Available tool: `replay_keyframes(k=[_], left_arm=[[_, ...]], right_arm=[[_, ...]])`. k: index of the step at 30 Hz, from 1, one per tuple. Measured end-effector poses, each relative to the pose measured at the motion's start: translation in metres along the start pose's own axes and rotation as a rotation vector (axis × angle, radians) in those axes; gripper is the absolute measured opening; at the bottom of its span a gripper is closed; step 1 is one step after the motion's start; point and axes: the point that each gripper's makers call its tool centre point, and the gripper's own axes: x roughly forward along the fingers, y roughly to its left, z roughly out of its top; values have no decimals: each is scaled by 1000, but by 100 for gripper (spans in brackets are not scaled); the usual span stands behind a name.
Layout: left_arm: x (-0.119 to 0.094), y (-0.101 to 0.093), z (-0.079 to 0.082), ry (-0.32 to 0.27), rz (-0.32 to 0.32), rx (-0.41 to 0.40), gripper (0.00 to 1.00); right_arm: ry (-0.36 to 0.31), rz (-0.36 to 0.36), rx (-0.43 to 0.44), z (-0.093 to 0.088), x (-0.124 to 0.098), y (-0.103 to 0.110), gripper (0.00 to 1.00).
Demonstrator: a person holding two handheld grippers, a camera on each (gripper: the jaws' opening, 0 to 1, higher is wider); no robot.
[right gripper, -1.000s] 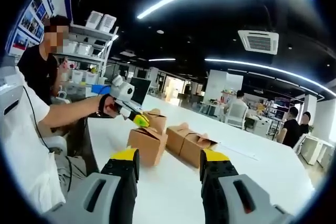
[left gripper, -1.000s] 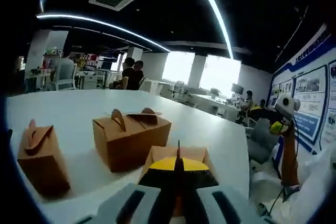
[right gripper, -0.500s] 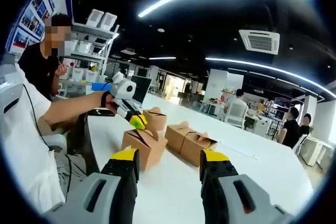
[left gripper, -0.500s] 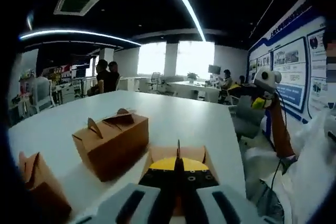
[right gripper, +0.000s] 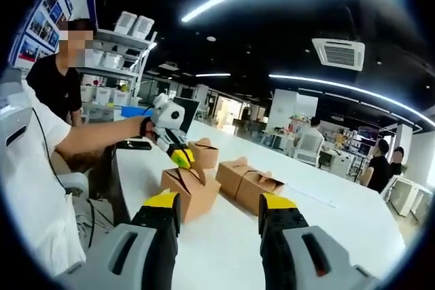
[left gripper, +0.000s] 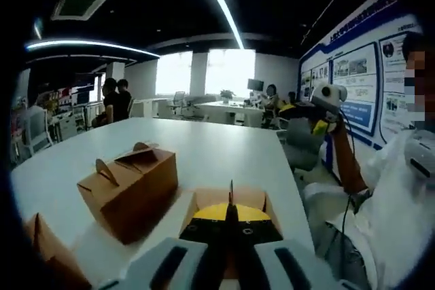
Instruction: Pick up one paper box from the group, open the paper box, and remove the item inside
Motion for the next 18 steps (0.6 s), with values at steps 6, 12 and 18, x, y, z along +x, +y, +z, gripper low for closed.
replay_keyframes(k=[6, 12, 18], left_arm=[[-2, -3, -5, 3, -52, 85, 4], [-3, 7, -5, 5, -15, 54, 6], [-4, 7, 0, -18, 16, 55, 24]], right_arm=[[1, 3, -2, 0, 1, 2, 47], [2, 6, -4, 0, 2, 2, 47], [4, 9, -4, -2, 2, 2, 47]])
